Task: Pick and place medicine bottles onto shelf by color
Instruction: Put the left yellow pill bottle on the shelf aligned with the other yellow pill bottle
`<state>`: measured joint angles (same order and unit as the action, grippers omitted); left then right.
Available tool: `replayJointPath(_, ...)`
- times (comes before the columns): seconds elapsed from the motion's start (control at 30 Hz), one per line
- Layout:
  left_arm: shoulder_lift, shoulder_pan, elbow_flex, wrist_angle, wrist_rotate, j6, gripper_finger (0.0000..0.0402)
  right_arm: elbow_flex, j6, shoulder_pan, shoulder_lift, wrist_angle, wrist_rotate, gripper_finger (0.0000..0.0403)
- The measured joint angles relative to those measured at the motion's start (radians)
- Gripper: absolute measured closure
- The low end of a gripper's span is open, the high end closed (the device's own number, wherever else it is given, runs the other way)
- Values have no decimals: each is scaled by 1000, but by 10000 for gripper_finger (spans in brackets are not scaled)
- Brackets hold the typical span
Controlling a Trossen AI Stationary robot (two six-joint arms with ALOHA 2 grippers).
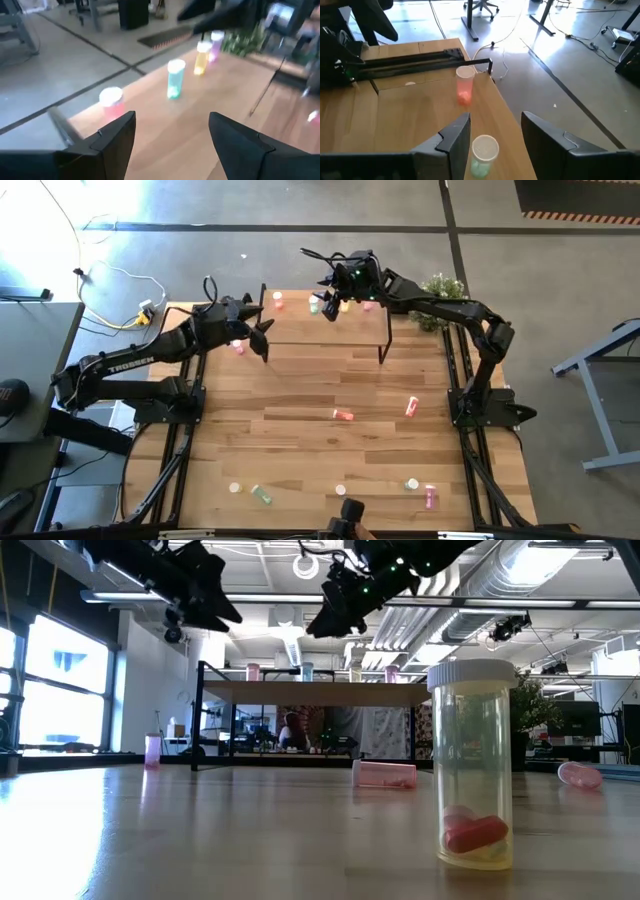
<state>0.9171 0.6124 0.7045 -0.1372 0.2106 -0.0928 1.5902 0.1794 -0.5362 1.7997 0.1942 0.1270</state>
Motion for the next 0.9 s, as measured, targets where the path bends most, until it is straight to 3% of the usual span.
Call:
replayJointPath(0.23,-8,47,120,-365,3,11,159,0,-7,0,-21,22,-4,235)
replayJointPath(0.47,-43,60,124,-598,2,-35,159,0,1,0,-22,54,-4,235)
replayJointPath(0.67,-106,0,114,-662,-50,-159,159,0,3,0,-47,67,-25,235)
replayJointPath(0.9,-228,-183,-6,-660,-169,-301,159,0,4,-9,-90,71,-71,235)
